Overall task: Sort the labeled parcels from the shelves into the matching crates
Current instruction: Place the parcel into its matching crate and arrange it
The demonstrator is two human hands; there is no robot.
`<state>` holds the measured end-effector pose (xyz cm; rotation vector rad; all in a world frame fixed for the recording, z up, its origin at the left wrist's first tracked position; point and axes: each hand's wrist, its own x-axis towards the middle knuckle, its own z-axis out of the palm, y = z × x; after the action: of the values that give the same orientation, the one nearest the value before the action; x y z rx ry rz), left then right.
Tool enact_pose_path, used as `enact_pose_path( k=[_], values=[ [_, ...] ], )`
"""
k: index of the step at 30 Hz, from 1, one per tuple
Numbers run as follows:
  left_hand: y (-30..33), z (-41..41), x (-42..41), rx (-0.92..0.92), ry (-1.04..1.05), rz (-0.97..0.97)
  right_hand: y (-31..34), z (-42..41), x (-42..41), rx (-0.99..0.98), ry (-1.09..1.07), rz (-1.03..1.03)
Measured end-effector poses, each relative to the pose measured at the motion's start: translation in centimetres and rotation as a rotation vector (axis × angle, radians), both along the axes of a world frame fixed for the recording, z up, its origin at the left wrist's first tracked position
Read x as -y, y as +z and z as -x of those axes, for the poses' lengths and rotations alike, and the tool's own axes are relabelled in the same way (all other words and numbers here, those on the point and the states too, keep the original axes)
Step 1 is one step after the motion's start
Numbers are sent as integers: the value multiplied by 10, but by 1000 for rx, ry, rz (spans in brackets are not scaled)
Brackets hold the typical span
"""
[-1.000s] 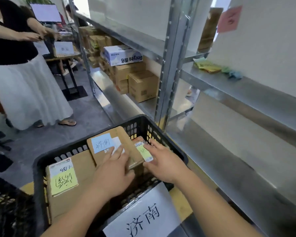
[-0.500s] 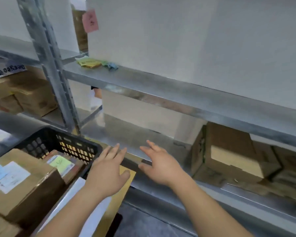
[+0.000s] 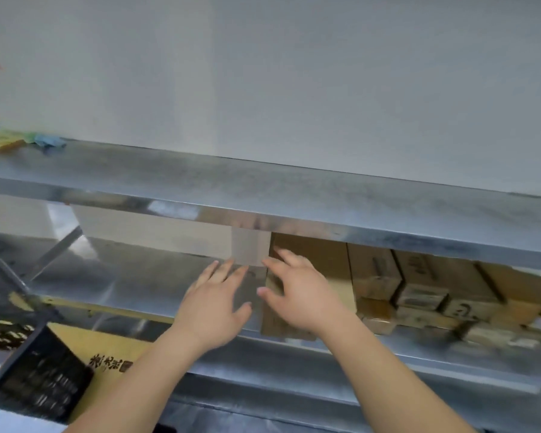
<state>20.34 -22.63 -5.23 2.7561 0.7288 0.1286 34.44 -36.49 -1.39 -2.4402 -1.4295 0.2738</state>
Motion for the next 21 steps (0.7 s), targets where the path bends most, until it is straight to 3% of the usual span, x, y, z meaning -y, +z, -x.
enact_pose_path(
  k=[8, 12, 16, 21],
  values=[
    [3, -61, 38, -27, -28, 88, -7, -59, 49, -37, -187, 48],
    [-6, -80, 42, -24, 14, 245, -22, -71, 63, -107, -302, 95],
    [-13, -87, 46, 76, 78, 366, -27, -71, 68, -347, -385, -34],
    [-7, -67, 45, 231, 175, 340, -26, -62, 74, -406, -380, -157]
  ],
)
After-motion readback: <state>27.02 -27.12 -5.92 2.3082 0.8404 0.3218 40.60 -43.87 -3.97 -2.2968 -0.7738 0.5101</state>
